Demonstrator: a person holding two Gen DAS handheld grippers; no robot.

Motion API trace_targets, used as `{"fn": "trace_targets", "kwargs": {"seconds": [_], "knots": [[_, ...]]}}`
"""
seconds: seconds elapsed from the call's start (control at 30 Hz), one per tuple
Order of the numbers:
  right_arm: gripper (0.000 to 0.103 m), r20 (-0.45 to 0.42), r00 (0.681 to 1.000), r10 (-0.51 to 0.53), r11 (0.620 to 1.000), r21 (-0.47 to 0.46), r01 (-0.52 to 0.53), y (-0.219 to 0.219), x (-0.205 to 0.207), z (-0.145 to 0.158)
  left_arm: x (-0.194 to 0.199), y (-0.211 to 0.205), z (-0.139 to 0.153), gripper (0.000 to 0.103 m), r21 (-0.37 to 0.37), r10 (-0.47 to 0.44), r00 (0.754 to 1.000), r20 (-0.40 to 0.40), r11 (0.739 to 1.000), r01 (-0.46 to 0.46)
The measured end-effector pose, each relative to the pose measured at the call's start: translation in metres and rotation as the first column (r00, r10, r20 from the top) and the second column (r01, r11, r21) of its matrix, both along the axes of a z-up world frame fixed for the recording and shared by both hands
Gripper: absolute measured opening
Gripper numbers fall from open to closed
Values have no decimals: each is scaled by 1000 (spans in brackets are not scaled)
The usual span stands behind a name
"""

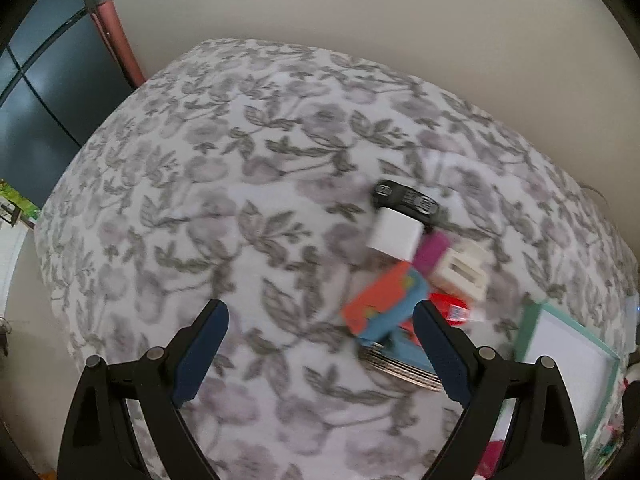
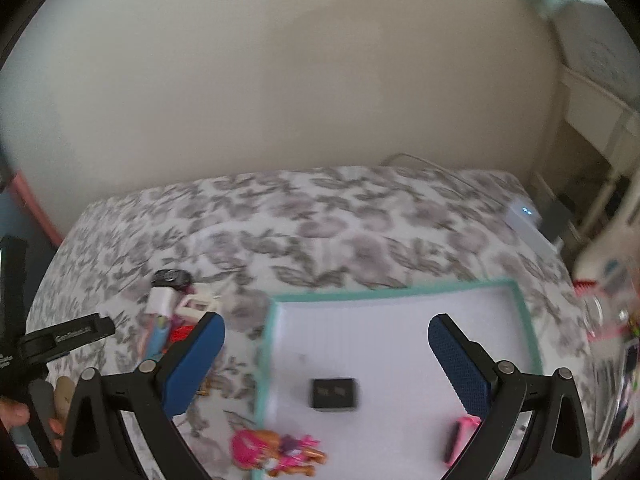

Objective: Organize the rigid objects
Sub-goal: 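Move both tools over to the pile of items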

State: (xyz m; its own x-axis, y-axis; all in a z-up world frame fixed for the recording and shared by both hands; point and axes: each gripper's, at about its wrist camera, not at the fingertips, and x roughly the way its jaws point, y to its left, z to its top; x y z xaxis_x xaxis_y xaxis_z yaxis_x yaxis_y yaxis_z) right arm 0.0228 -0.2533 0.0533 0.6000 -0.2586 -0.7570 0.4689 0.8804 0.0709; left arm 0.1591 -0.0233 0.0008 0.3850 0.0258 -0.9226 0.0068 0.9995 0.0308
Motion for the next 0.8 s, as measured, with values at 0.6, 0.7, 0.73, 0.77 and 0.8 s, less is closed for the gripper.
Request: {"fn": "trace_targets", "kwargs": {"seconds": [0.6,0.7,0.73,0.77,0.8], "knots": [[103,-109,968,227,960,191,-204,78,80,-75,33,37,-43,94,-30,68,992,-106,997,-71],[103,-141,958,250,956,193,-221,88,86,-89,37,40,-53,94,-23,79,989,-125,996,-83],[103,-149,955,257,954,195,-226,90,88,-93,37,41,-55,94,-22,83,988,-129,996,-87],[103,-159,951,264,952,201,-230,93,90,-98,38,42,-57,94,-23,86,987,-134,996,-90],[103,-166,949,269,950,207,-234,96,91,-103,39,43,-59,94,-22,88,986,-138,995,-92]]}}
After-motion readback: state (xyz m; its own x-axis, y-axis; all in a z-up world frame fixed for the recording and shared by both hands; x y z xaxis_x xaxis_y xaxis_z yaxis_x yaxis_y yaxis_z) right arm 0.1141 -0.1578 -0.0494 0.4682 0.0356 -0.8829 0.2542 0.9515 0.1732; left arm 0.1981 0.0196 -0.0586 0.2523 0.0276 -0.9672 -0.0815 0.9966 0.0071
